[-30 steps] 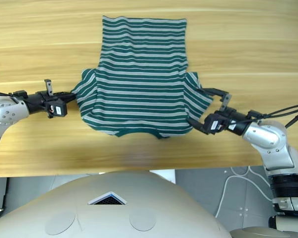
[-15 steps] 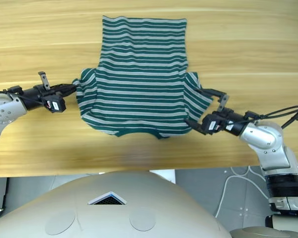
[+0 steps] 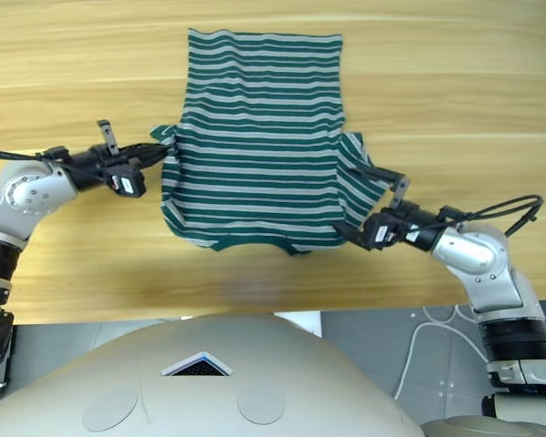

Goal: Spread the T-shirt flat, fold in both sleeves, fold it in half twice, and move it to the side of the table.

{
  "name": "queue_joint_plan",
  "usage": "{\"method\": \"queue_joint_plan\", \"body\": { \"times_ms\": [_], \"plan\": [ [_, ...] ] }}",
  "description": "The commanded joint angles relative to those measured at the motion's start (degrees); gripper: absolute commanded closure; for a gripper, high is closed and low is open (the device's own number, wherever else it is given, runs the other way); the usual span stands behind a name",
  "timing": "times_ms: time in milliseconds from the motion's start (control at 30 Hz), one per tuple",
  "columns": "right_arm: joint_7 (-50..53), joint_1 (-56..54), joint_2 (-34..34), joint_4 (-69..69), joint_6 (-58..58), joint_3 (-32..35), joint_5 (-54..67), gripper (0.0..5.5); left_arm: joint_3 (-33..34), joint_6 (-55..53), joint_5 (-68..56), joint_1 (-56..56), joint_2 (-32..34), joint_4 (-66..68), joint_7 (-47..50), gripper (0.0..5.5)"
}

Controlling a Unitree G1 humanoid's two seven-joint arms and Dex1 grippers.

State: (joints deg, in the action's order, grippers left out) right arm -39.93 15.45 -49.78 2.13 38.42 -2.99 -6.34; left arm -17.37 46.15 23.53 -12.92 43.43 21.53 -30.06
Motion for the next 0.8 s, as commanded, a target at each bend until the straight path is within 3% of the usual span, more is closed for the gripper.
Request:
{"method": "queue_joint_plan", "body": {
  "times_ms": [33, 800],
  "plan": [
    [0.22, -0.73, 0.67, -0.28, 0.42, -0.42, -0.01, 0.1, -2.16, 0.29, 1.25, -1.58, -2.0, -0.25, -0.77, 5.46],
    [0.22, -1.47, 1.47, -1.0, -0.01, 0.2, 0.51, 0.1, -8.36, 0.43, 1.33, -1.45, -5.69, -1.46, -4.2, 5.46]
  ]
}}
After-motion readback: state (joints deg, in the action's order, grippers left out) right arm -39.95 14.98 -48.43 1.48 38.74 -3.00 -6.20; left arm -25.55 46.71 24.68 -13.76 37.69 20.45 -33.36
